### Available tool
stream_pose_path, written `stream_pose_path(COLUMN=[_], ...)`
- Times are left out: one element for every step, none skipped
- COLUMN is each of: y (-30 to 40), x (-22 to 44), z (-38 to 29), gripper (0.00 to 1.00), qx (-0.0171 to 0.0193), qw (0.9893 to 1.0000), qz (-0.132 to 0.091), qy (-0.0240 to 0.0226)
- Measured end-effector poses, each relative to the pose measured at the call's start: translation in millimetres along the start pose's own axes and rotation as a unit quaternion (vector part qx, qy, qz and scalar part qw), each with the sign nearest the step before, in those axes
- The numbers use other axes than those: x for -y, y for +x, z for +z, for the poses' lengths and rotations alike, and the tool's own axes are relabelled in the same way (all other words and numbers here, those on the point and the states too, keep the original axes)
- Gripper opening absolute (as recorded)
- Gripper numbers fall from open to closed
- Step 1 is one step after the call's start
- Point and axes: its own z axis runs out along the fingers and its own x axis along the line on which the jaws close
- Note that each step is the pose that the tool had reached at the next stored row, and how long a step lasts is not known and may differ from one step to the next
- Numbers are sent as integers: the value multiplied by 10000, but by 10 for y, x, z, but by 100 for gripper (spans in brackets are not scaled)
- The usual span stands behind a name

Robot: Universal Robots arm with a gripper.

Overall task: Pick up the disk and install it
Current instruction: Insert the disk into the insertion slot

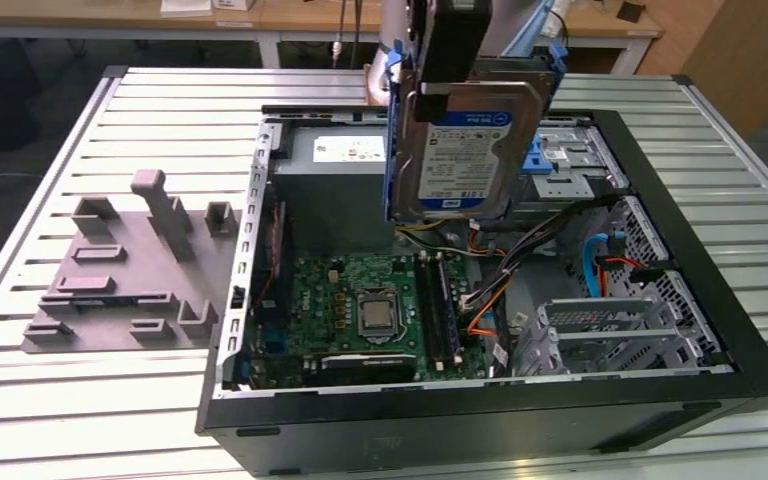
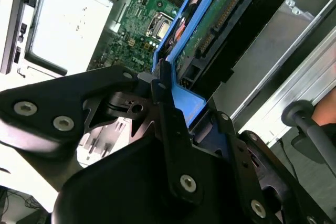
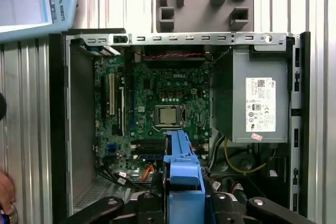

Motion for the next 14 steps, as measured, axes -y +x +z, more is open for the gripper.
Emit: stream_pose_path(y=[1,6,12,25,46,72,103,136,168,201,233,262,292,318], x=[23,42,55,62,65,68,70,72,74,75,77,79,81,84], z=[1,1,2,4,6,9,13,17,21,24,28,31,34,36], gripper=[36,36,36,36,36,36,36,36,36,36,36,36,36,36], qx=[0,0,0,0,-1,0,0,0,1,-1,0,0,1,-1], qw=[10000,10000,10000,10000,10000,10000,10000,10000,10000,10000,10000,10000,10000,10000], qz=[0,0,0,0,0,0,0,0,0,0,0,-1,0,0], qy=[-6,-11,-14,-15,-15,-15,-15,-15,-15,-15,-15,-15,-15,-15])
